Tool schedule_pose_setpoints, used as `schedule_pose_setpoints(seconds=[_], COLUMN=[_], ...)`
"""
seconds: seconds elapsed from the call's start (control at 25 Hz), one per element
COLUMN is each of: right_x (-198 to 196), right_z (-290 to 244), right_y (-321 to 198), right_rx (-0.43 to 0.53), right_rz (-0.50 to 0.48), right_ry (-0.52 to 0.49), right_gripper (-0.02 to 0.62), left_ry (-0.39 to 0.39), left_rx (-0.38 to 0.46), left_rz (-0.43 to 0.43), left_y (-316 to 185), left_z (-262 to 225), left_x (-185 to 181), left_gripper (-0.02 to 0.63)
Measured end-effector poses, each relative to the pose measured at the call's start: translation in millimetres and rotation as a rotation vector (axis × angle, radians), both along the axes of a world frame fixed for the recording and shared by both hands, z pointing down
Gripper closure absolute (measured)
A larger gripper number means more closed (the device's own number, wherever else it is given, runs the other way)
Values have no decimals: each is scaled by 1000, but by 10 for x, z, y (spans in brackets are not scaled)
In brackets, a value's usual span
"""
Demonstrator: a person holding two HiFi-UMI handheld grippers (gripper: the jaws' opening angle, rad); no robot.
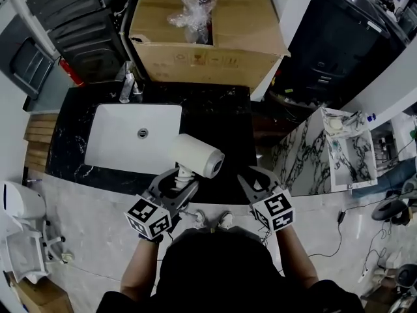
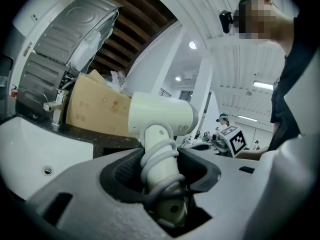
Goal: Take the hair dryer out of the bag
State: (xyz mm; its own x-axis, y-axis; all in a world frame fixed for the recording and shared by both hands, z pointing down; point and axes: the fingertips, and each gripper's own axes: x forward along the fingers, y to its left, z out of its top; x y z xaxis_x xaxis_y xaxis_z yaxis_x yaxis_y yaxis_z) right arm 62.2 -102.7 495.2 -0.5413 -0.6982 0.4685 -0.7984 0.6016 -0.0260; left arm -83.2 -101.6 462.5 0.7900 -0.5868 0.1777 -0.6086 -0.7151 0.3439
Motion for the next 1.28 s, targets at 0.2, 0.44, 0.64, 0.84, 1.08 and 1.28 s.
schedule_pose_setpoints(seconds=[0.2,0.44,0.64,0.84,1.08,1.28], right_x=[237,427,629,701,654,657], right_z=[-344,-405,-601,-840,-978,-1027], right_y=[-102,-68,-85,-80,-80,-132], right_rx=[127,141,173,225,263,308], right_rz=[135,223,265,257,246,254], right_ry=[-18,-24,-34,-10,3,-10], right_gripper=[581,583,583,583,583,583], left_ry=[-27,-40,-21,-49,-49,-49], left_rx=[66,95,111,152,180,194], left_rz=[-62,-154,-249,-278,-345,-391], left_y=[-43,-47,-70,-76,-55,-10], left_z=[-118,-180,-251,-312,-450,-489], left_x=[-41,-149,-346,-444,-610,-734], left_gripper=[390,390,390,390,390,390])
